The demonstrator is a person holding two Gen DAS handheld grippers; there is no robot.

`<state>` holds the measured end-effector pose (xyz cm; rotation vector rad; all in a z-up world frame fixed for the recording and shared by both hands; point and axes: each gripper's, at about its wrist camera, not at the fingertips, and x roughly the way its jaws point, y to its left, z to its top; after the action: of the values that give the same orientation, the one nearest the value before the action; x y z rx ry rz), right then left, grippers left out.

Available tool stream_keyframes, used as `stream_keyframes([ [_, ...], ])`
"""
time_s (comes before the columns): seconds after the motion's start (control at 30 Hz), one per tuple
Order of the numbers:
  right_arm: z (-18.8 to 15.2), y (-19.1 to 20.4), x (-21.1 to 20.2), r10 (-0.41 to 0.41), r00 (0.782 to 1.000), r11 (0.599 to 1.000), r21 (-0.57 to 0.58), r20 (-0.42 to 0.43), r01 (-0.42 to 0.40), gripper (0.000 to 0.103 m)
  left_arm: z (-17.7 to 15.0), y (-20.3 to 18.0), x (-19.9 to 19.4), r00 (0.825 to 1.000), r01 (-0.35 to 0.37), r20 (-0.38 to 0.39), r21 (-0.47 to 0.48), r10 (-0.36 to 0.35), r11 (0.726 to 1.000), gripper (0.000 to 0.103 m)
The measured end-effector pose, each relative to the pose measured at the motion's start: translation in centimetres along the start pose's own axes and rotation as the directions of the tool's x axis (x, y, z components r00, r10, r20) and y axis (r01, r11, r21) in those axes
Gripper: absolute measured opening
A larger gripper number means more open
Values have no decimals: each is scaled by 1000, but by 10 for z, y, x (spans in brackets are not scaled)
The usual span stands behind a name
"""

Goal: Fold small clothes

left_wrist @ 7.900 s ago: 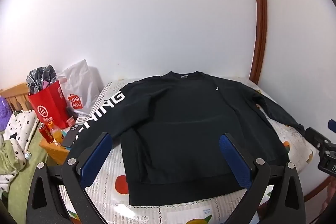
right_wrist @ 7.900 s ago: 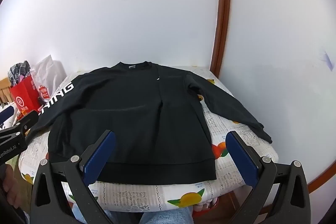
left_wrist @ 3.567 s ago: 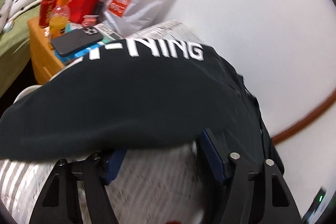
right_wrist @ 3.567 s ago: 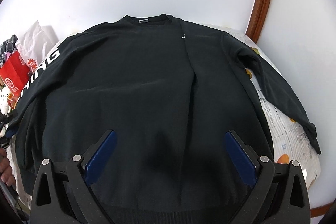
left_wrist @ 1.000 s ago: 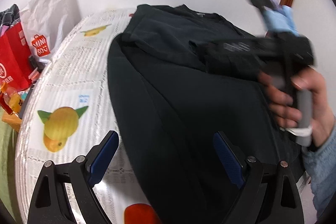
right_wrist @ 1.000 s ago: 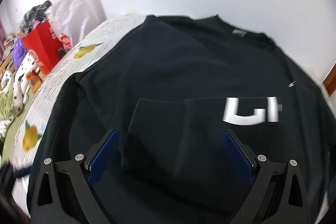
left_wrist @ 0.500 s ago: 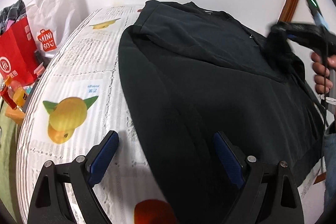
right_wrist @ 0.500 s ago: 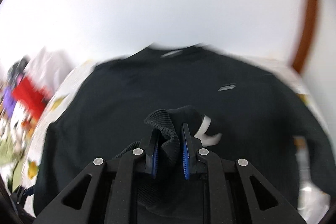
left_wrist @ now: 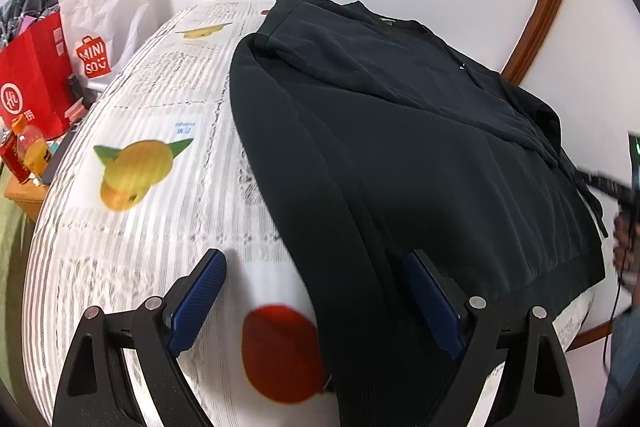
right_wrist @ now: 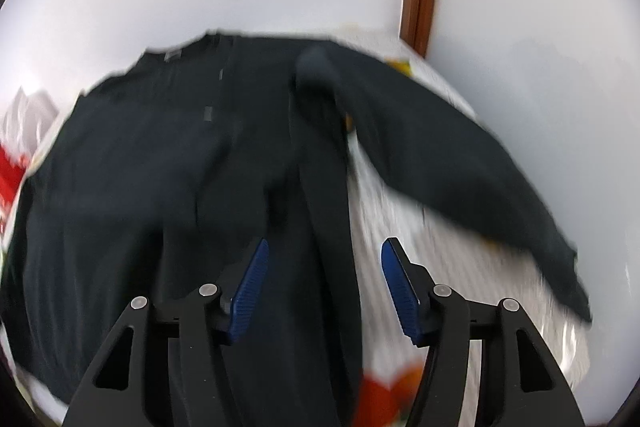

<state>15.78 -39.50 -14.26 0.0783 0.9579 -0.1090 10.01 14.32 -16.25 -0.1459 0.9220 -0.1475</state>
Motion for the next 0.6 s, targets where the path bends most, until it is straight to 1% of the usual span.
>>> stream_keyframes([
  [0.03, -13, -2, -1, 9, 1000, 1000, -1, -12, -9, 58, -1, 0, -1, 1000, -3, 2, -3, 3, 1000, 84],
  [0.07, -25, -4, -4, 19, 1000, 1000, 2, -22, -19, 58, -4, 0, -1, 1000, -4, 0, -10, 4, 1000, 78],
  [0.1, -38, -6, -7, 34, 999, 999, 11, -26, -34, 58, -6, 0, -3, 1000, -6, 4, -13, 6, 1000, 75],
  [0.17, -60, -9, -13, 75, 997, 997, 26, -24, -75, 58, -8, -2, -5, 1000, 1, 5, -14, -1, 1000, 62],
  [0.2, -67, -7, -15, 94, 995, 995, 35, -20, -93, 58, -9, -3, -5, 1000, 5, 5, -17, -5, 1000, 59],
  [0.27, -78, -5, -13, 134, 991, 989, 59, -20, -133, 58, -10, -5, -6, 1000, -10, 8, -19, 10, 1000, 42],
  [0.3, -80, -1, -10, 133, 991, 990, 53, -15, -132, 58, -11, -6, -5, 1000, -24, 6, -13, 24, 1000, 37],
  [0.33, -85, 2, -12, 113, 994, 993, 32, 5, -113, 57, -12, -7, -6, 999, -39, 4, -9, 39, 999, 25],
  [0.37, -89, 7, -13, 78, 997, 997, 2, 17, -78, 46, -13, -7, -6, 999, -46, 0, -9, 46, 999, 15],
  [0.4, -93, 10, -15, 55, 998, 998, -14, 24, -54, 31, -15, -6, -7, 999, -32, -5, -15, 32, 999, 12],
  [0.43, -95, 12, -17, 40, 998, 999, -29, 39, -39, 21, -15, -5, -8, 1000, -16, -6, -23, 16, 1000, 9],
  [0.47, -97, 13, -20, 49, 998, 998, -34, 44, -48, 14, -17, -4, -9, 1000, -18, -3, -25, 18, 1000, 8],
  [0.53, -101, 6, -28, 81, 996, 997, -16, 42, -80, 12, -22, -1, -15, 1000, -26, 1, -22, 26, 999, 7],
  [0.6, -103, 4, -32, 90, 995, 996, -21, 41, -89, 11, -25, 3, -18, 1000, -13, -6, -39, 13, 999, 7],
])
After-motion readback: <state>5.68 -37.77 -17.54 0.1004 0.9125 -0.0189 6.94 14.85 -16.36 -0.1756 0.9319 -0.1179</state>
